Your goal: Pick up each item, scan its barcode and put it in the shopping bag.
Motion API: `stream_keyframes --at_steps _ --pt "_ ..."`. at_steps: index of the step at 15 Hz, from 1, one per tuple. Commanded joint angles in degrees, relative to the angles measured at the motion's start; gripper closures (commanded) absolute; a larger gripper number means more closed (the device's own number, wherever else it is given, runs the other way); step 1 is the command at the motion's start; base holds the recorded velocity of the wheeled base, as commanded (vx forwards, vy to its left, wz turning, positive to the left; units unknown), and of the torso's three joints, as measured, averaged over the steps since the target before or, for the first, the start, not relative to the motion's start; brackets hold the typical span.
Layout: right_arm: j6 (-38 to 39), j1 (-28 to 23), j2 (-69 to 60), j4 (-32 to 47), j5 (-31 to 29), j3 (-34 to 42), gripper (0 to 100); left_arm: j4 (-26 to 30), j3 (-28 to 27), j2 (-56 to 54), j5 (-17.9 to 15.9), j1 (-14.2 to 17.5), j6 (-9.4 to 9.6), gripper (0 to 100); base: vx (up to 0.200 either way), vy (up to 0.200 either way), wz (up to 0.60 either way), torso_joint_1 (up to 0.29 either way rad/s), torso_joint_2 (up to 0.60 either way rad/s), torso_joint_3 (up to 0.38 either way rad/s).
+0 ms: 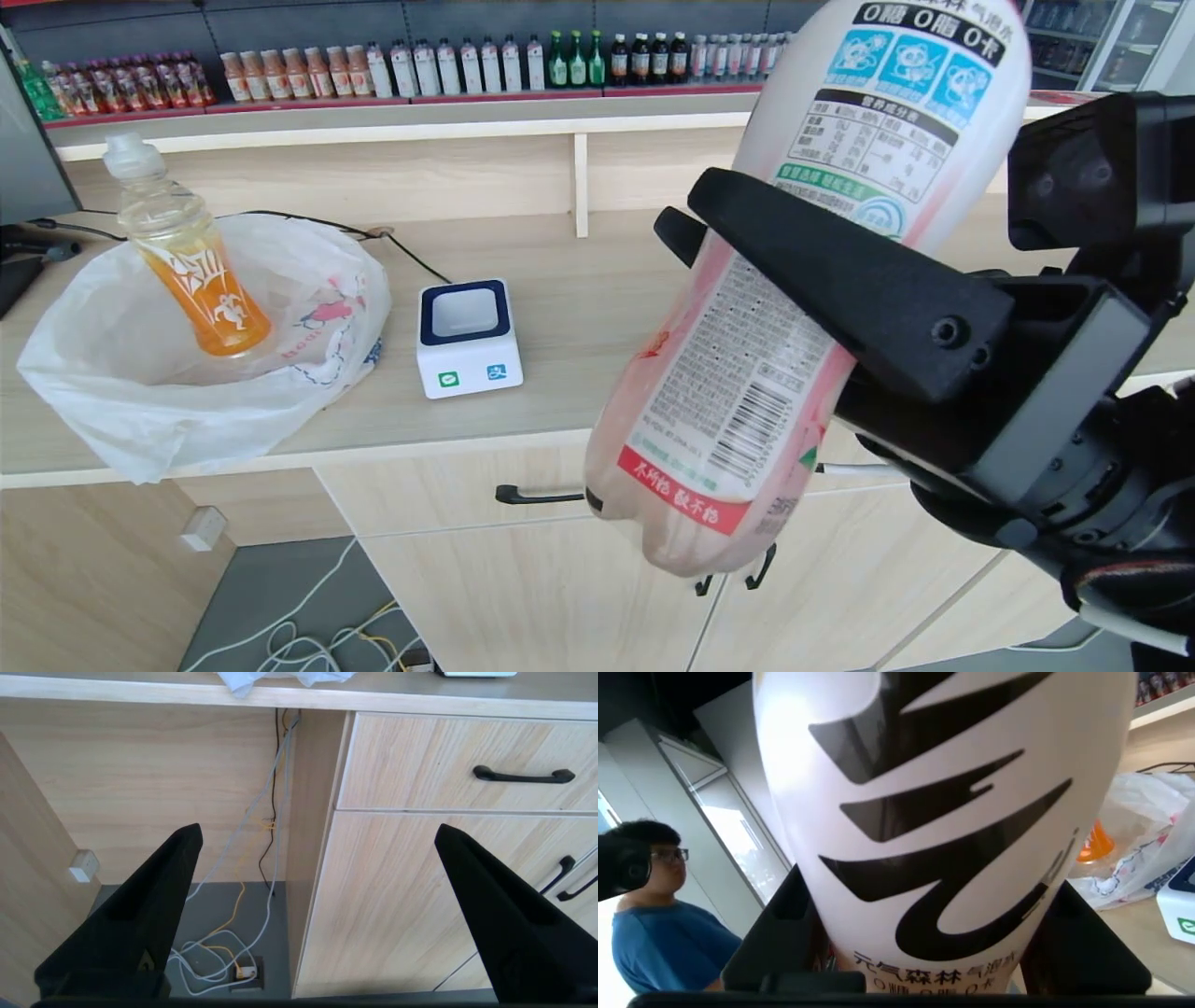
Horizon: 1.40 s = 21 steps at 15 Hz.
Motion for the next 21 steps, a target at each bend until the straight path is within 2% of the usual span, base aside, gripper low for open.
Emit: stream_keyframes --at_steps 1,6,21 --pt "0.04 0.26 -0.55 -0.03 0.1 -0.2 100 0.05 0.0 -0.02 -0.02 0.0 -0.02 0 0.0 0.0 0.0 0.0 0.0 0.0" --pt "-0.22 2.11 -1.34 -0.03 0.01 0.41 100 -0.04 0.0 -0.02 -0.02 0.0 -0.02 0 0.0 0.0 0.0 0.0 0.0 0.0" --pt "-3.12 2.2 -1.96 -0.03 0.01 0.5 100 -0.04 0.0 -0.02 -0.02 0.0 -0.02 0 0.0 0.0 0.0 0.0 0.0 0.0"
